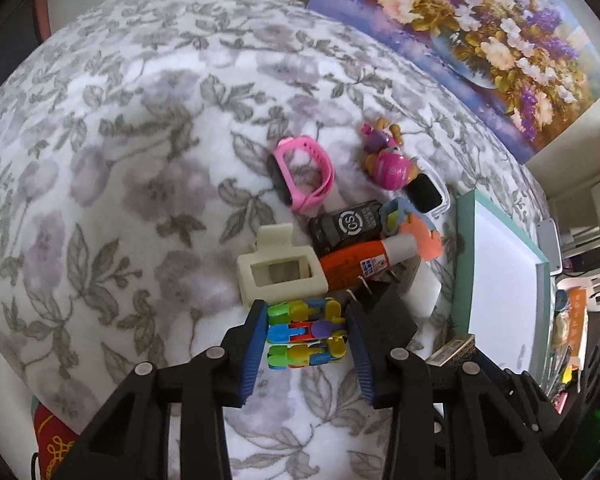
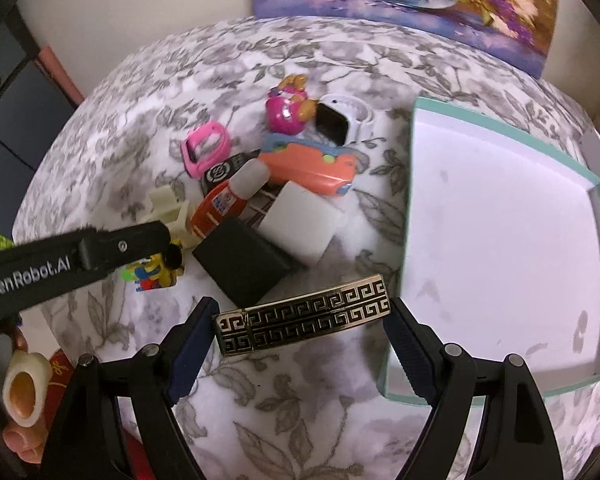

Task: Organize rigid objects
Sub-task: 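Carry both held items into the teal-rimmed tray and open both tools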

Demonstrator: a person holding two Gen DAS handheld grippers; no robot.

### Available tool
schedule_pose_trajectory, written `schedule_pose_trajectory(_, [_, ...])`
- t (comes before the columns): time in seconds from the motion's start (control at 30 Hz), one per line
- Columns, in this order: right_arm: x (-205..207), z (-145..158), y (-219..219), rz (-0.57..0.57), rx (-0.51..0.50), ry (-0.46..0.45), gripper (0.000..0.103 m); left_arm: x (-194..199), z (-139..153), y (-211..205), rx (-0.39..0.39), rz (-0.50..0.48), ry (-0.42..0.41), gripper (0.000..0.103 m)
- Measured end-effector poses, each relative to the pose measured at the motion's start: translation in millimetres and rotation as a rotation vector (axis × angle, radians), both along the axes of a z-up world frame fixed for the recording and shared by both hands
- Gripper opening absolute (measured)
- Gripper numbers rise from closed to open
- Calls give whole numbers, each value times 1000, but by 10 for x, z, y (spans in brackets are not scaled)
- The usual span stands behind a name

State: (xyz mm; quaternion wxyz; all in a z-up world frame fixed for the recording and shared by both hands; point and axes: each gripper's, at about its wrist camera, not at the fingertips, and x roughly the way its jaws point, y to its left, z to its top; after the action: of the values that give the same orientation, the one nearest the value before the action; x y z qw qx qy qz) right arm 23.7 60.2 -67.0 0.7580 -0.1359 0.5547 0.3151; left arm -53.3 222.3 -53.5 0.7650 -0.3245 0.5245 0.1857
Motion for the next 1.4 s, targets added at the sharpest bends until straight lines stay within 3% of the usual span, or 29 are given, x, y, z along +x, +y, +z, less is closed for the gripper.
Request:
schedule_pose_trajectory(0.4, [203,121,-251,-121,61,17,85,29,21,-58,15,-7,-12,42])
schedule_pose_trajectory(0.67, [643,225,-845,-410,22,-69,85,91,386,-145,102,-24,-73,42])
schedule_pose_trajectory(0.77, [798,250,-1083,-522,-47,-104,85,337,526,-319,159,-103,-89,42])
schedule_pose_trajectory(0.93, [982,253,-1393,-641,-51,-108,85,853,584,-765,182,-221,-84,42])
schedule_pose_trajectory(1.2, [1289,164,-1682,-723,-85,-128,85,1564,281,-1374,196,-348,-22,42])
schedule_pose_trajectory(1.4, [1499,94,-1853,-763,-90,-125,85,1909,97,-1570,221,-395,-10,42])
